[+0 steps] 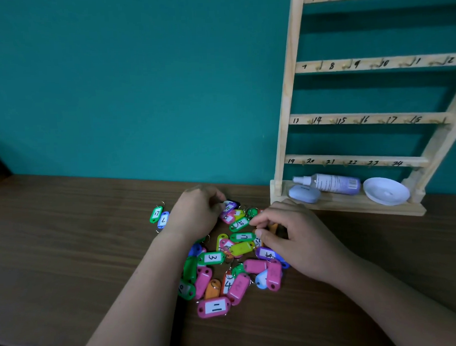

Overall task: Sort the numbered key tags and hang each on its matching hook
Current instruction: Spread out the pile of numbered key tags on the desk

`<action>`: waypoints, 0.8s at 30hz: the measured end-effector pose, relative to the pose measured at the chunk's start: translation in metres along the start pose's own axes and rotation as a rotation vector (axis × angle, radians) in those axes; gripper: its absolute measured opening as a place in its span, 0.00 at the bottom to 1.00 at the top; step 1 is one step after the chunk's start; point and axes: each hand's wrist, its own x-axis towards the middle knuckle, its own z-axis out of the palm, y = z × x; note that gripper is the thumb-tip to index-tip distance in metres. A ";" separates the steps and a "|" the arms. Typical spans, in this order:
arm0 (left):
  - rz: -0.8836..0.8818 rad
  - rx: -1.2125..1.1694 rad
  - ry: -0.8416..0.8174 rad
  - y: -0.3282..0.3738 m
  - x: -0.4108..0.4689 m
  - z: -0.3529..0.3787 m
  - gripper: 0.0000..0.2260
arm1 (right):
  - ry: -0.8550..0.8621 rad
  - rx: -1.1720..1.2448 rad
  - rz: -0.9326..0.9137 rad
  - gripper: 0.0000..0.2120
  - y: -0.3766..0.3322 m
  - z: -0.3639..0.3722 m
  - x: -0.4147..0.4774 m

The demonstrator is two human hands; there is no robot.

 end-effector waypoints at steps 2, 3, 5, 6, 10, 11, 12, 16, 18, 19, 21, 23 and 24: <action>0.006 -0.009 -0.014 0.000 0.000 0.000 0.06 | -0.003 0.002 0.004 0.09 0.000 0.000 0.000; 0.006 -0.013 -0.019 0.000 0.000 0.000 0.07 | -0.004 0.002 0.005 0.09 0.000 -0.001 0.000; -0.005 -0.025 -0.026 0.000 0.000 0.000 0.08 | 0.000 0.005 0.005 0.09 0.000 -0.001 0.000; -0.015 -0.033 -0.025 0.000 0.000 0.000 0.08 | 0.004 0.009 0.005 0.09 0.000 -0.001 0.000; -0.056 -0.061 -0.011 -0.002 0.000 -0.001 0.09 | 0.023 0.020 0.004 0.08 -0.001 -0.002 0.000; -0.063 -0.055 0.002 -0.002 0.000 -0.002 0.09 | 0.024 0.019 0.003 0.08 -0.001 -0.002 0.000; -0.074 -0.047 0.023 -0.003 0.000 -0.003 0.10 | 0.025 0.016 0.003 0.08 -0.001 -0.002 0.000; -0.054 -0.017 0.111 -0.005 0.000 -0.011 0.15 | 0.039 -0.013 -0.007 0.08 0.002 -0.002 0.001; 0.005 -0.046 0.114 -0.004 -0.002 -0.014 0.12 | 0.046 -0.031 -0.008 0.09 0.003 -0.002 0.001; 0.036 -0.057 0.093 -0.003 -0.004 -0.015 0.10 | 0.050 -0.036 -0.006 0.09 0.003 -0.002 0.001; 0.083 -0.055 0.018 0.000 -0.008 -0.016 0.08 | 0.049 -0.043 -0.001 0.09 0.003 -0.002 0.001; 0.104 -0.039 -0.053 0.002 -0.012 -0.016 0.10 | 0.043 -0.046 0.003 0.09 0.004 -0.002 0.001; 0.112 -0.032 -0.071 0.003 -0.013 -0.017 0.10 | 0.042 -0.047 0.004 0.09 0.004 -0.002 0.001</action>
